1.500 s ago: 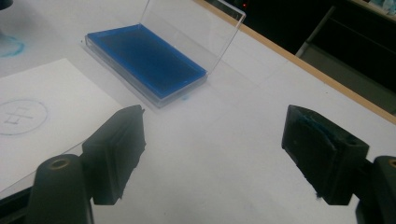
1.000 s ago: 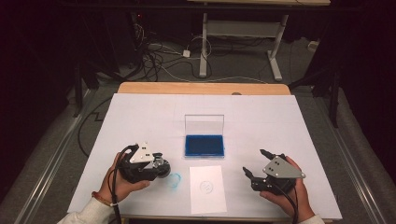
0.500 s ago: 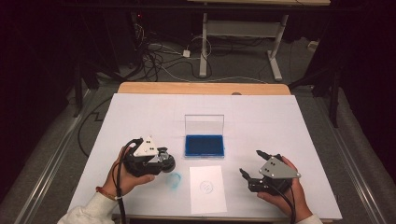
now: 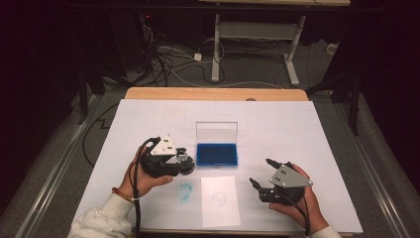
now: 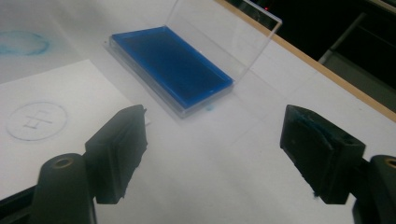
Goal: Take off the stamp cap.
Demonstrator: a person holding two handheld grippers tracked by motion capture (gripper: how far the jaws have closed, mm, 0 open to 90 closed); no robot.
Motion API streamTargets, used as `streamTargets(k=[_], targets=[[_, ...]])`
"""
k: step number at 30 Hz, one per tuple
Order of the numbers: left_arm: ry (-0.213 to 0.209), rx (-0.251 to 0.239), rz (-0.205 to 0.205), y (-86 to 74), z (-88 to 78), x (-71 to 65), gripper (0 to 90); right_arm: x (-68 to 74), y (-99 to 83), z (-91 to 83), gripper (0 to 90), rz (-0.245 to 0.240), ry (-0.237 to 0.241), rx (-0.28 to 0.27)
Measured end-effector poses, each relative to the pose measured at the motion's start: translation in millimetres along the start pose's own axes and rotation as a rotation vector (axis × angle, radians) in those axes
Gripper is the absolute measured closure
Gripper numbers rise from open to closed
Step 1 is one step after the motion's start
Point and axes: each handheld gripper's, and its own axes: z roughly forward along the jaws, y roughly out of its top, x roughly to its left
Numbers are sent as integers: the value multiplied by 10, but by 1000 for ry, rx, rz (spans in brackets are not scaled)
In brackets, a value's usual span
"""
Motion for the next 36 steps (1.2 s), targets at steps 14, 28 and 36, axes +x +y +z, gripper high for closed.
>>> streamTargets(k=[14, 28, 36], targets=[[-83, -53, -3, 242, 176, -73, 545, 237, 394, 515, 217, 25, 159, -35], [-123, -77, -15, 370, 321, -160, 546, 508, 491, 937, 260, 103, 267, -53], [-136, -71, 2, 413, 416, -236, 546, 498, 497, 931, 301, 115, 273, -81]])
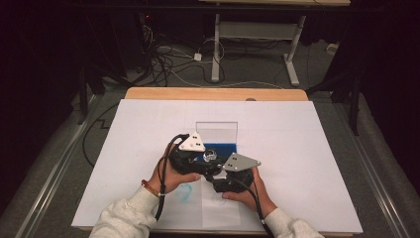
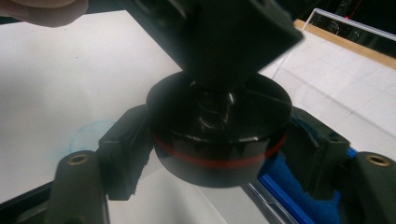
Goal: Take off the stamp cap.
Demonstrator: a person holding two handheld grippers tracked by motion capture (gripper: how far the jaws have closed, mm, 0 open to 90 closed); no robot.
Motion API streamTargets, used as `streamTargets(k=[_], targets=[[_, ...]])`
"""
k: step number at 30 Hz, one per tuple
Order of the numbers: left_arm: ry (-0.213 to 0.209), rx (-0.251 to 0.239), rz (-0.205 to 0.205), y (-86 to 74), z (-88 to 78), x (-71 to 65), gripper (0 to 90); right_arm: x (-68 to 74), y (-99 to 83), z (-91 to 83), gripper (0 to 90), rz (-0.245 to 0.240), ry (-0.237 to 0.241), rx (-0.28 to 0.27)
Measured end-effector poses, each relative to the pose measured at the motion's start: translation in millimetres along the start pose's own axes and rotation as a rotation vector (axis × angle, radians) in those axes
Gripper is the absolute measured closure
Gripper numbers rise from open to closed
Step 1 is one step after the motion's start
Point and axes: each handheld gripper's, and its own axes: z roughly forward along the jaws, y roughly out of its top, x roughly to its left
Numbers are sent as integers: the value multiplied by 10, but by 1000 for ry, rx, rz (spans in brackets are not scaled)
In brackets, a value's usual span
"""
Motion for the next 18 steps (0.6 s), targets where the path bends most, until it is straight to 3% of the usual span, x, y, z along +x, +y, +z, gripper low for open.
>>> streamTargets(k=[4, 11, 15, 18], targets=[[-3, -1, 2, 9, 27, -14, 546, -7, -1, -26, 369, -8, -22, -15], [-11, -20, -15, 5, 22, -12, 546, 9, 1, -21, 370, -39, -26, 0], [-9, -27, -15, 4, 7, -14, 546, -28, -25, -9, 370, -7, -15, 18], [-6, -24, -9, 2, 4, -27, 546, -36, -30, -16, 380, -23, -13, 19]])
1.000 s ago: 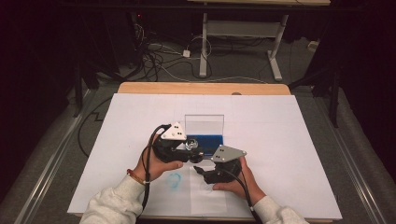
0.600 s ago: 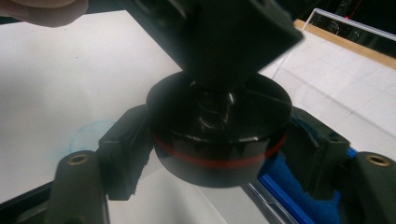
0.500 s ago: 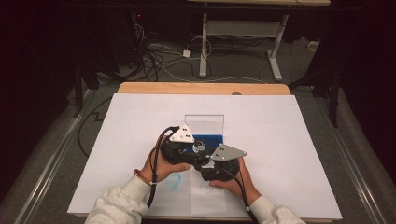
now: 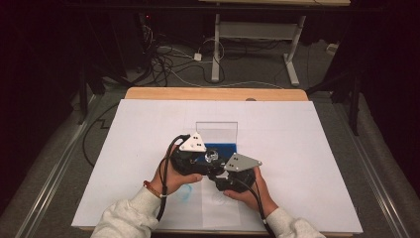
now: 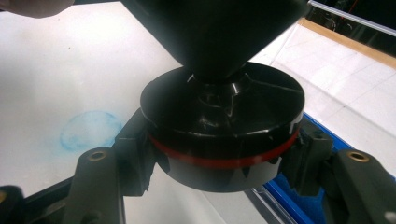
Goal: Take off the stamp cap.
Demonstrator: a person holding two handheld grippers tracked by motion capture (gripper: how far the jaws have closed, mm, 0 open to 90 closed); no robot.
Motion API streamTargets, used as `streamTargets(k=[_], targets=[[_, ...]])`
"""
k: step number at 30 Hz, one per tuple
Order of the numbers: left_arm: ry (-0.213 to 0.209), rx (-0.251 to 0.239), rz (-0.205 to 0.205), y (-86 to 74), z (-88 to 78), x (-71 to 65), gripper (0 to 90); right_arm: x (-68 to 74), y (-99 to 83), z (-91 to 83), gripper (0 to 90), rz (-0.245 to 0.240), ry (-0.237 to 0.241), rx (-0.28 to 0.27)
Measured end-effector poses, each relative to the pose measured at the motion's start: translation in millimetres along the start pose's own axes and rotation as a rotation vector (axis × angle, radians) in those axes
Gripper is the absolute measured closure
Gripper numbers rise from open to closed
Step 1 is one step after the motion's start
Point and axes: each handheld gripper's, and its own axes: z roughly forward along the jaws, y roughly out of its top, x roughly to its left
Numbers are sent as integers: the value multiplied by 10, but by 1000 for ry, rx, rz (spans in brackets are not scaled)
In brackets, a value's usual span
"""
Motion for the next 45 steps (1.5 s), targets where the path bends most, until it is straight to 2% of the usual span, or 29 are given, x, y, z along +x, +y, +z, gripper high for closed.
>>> streamTargets(k=[5, 8, 19, 21, 26, 33, 34, 38, 39, 40, 41, 42, 43, 44, 45], targets=[[-1, 4, 5, -3, -4, -10, 546, 10, -3, -14, 382, -14, -5, 2], [-3, 4, 5, -4, -4, -11, 546, 4, -16, -13, 377, -7, 7, -7], [2, 20, 13, -12, 5, -12, 545, -4, -42, -24, 373, 2, 5, -22], [9, 32, 24, -13, 6, -14, 545, -2, -44, -21, 374, -8, -5, -6], [12, 32, 22, -12, -2, -23, 546, 19, -41, -37, 383, -29, -38, -5], [13, 34, 27, -18, 9, -37, 546, 26, -25, -43, 388, -35, -37, 25], [10, 30, 22, -20, 10, -38, 546, 27, -1, -50, 389, -45, -29, 48], [0, 35, 21, -22, 10, -50, 546, 34, 33, -62, 391, -73, -17, 86], [-6, 18, 19, -16, 1, -51, 546, 38, 36, -63, 391, -77, -9, 98], [-15, 3, 1, -6, -6, -45, 547, 74, 31, -47, 392, -137, 2, 118], [-23, 5, 13, 4, -16, -45, 547, 175, 25, -19, 392, -209, -6, 140], [-15, 2, 19, 14, -24, -64, 548, 257, 30, 0, 391, -227, 1, 143], [12, 14, 36, 22, -42, -72, 547, 298, 46, 22, 391, -206, 26, 133], [16, 13, 39, 20, -61, -66, 547, 327, 66, 33, 391, -230, 36, 145], [4, 2, 26, 11, -76, -53, 547, 336, 78, 26, 390, -250, 28, 153]])
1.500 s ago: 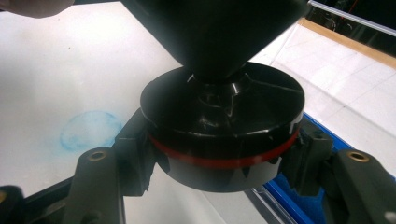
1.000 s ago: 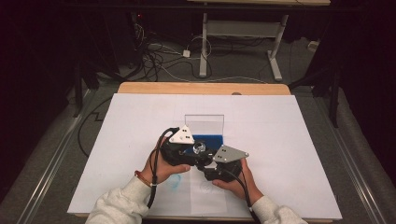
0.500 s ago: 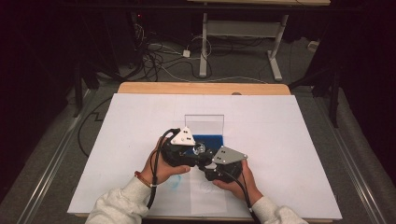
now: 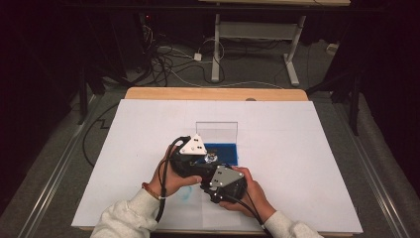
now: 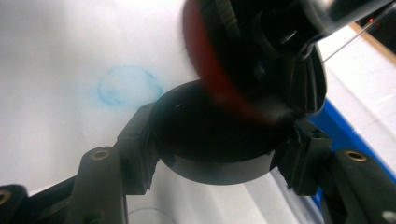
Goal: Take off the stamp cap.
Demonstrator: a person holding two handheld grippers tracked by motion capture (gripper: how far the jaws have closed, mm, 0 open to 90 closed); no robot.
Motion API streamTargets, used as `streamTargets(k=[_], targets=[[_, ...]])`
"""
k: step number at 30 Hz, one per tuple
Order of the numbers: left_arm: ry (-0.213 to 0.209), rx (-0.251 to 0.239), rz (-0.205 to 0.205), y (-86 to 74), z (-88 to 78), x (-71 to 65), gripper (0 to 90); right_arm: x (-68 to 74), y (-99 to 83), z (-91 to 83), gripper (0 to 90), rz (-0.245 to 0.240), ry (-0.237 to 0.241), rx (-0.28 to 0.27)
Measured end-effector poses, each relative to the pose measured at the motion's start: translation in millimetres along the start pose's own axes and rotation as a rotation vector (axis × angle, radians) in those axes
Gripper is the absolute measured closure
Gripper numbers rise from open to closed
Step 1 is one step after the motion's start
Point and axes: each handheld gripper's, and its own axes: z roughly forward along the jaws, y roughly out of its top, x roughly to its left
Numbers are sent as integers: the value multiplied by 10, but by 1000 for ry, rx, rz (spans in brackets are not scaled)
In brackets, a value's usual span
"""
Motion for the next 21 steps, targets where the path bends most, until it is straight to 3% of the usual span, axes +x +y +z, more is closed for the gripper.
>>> streamTargets(k=[1, 4, 5, 14, 20, 21], targets=[[4, 2, 1, -8, -18, 16, 547, -13, -8, -12, 390, 31, -3, -6], [12, -1, -8, -21, -41, 40, 547, -69, -53, -39, 390, 45, -5, 2], [12, -7, -15, -27, -50, 55, 547, -130, -89, -67, 389, 71, -21, -1], [34, 14, -4, -54, -76, 76, 548, -259, -184, -173, 389, 90, -53, 21], [53, 26, 10, -81, -77, 77, 548, -380, -219, -357, 388, 111, -100, 10], [40, 35, 15, -82, -75, 79, 548, -394, -225, -386, 388, 113, -105, 10]])
